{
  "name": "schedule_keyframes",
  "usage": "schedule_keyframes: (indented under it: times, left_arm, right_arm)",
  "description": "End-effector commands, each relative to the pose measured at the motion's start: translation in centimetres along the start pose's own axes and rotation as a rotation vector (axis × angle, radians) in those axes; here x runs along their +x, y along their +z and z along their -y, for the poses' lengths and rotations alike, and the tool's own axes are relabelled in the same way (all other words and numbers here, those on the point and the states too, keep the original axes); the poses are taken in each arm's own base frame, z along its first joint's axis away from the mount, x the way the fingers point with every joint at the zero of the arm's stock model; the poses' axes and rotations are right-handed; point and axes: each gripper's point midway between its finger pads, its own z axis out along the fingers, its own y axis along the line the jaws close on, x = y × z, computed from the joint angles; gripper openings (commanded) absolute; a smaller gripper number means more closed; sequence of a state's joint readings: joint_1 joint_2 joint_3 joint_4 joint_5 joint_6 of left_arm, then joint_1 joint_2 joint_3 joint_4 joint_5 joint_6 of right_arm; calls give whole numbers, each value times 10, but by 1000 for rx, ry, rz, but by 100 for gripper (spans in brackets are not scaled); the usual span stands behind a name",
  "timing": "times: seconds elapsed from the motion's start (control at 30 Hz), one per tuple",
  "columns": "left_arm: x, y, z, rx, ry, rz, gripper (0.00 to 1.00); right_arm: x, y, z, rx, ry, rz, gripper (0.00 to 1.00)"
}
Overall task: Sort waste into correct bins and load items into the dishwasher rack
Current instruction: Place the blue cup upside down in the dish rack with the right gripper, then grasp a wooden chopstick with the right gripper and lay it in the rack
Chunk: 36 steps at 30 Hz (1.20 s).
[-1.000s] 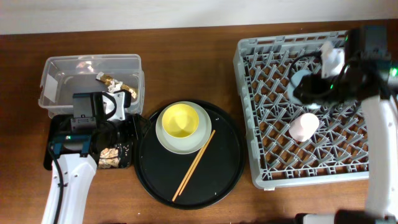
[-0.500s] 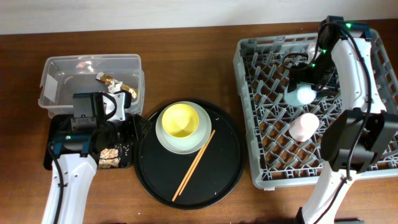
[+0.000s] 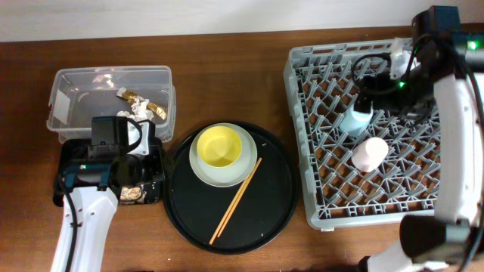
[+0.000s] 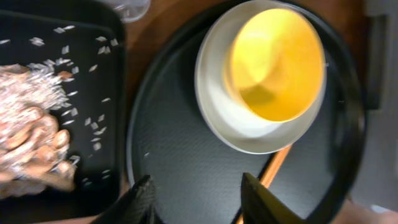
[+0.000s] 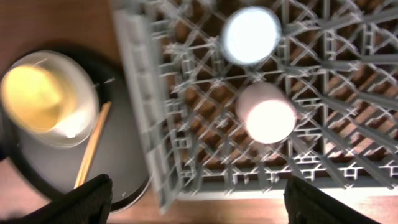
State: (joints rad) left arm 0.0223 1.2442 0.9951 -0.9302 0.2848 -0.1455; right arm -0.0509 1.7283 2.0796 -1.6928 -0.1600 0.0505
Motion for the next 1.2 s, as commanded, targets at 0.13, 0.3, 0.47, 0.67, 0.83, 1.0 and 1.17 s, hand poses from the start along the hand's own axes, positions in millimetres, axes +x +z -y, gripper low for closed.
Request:
schedule_keyframes:
  times: [0.13,0.3,0.47,0.67,0.83,1.0,1.17]
  left_arm:
    - [5,-7,-32,-183,-26,-4,56]
    - [7,-7,-33,-187,-31,-11,57]
    - [8,-7,-33,-187,-31,-14,58]
    - [10,-7,-33,-188,-33,-26,58]
    - [10,-7,-32,-185,-34,-26,58]
    - [10,-7,-32,-185,-34,-26,58]
    - [11,-7,-32,-185,-34,-27,58]
  right_arm:
    - [54,21,-135,-51,-176,-89,89]
    - [117,57,-165,55,-186,-216,88]
    - [179,61,-196,15,-284,-209,92]
    - [188,166,-211,-16,-116,-132,93]
    - [181,216,-196,4,-93,-39,93]
    - [177,239,-189,72,-99,-20,93]
    - [179,266,-190,99,-84,-40,93]
